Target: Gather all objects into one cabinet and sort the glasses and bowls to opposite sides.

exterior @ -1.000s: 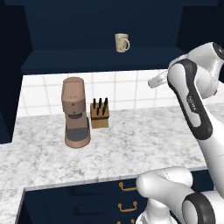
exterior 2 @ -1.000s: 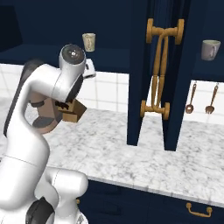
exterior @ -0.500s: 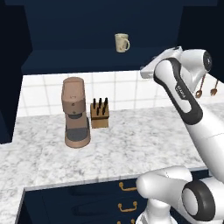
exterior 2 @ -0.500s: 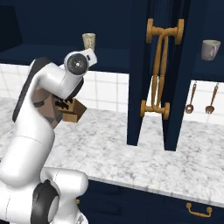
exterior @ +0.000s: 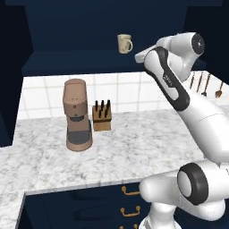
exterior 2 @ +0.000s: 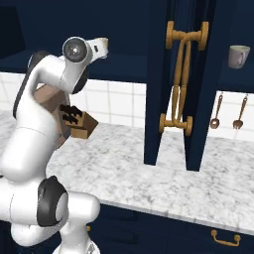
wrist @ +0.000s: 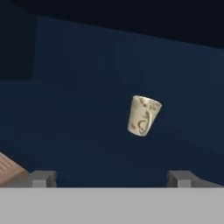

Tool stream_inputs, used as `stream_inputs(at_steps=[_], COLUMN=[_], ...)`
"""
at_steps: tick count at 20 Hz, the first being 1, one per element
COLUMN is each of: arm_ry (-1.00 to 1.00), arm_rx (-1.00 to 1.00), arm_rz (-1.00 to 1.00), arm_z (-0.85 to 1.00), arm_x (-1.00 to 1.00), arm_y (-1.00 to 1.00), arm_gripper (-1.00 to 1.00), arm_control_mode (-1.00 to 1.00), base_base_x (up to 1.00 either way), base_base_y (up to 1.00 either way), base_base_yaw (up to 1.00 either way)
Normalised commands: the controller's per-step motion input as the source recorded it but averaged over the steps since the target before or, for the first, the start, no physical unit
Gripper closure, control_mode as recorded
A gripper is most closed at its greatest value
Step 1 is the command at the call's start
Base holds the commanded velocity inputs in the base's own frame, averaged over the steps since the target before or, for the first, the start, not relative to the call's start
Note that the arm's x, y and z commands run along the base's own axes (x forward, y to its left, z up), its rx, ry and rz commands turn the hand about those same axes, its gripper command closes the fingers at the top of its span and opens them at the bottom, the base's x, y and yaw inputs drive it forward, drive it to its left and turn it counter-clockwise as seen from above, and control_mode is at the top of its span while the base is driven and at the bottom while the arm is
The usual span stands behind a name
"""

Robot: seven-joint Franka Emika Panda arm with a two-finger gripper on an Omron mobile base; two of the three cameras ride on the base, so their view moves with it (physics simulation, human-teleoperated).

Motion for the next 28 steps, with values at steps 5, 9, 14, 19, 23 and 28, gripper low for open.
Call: stream_inputs(at_steps=[5, 9, 14, 19, 23, 28], arm_ry=[0.27, -0.01, -0.02, -0.14, -0.04, 0.06], arm_rx=[0.01, 0.02, 0.02, 0.09, 0.04, 0.01], arm_rz=[-0.01, 0.0, 0.0, -0.06, -0.06, -0.01], arm_z=[0.12, -0.07, -0.09, -0.6, -0.19, 0.0], arm_x=[0.69, 0.52, 0.32, 0.27, 0.06, 0.62], arm_y=[0.03, -0.11, -0.1, 0.0, 0.0, 0.05], arm_gripper=[-1.0, -1.0, -1.0, -1.0, -1.0, -1.0], arm_control_mode=[-1.0, -1.0, -1.0, -1.0, -1.0, -1.0], base_base_x=[0.0, 0.0, 0.0, 0.0, 0.0, 0.0], base_base_y=[0.0, 0.0, 0.0, 0.0, 0.0, 0.0], base_base_yaw=[0.0, 0.0, 0.0, 0.0, 0.0, 0.0])
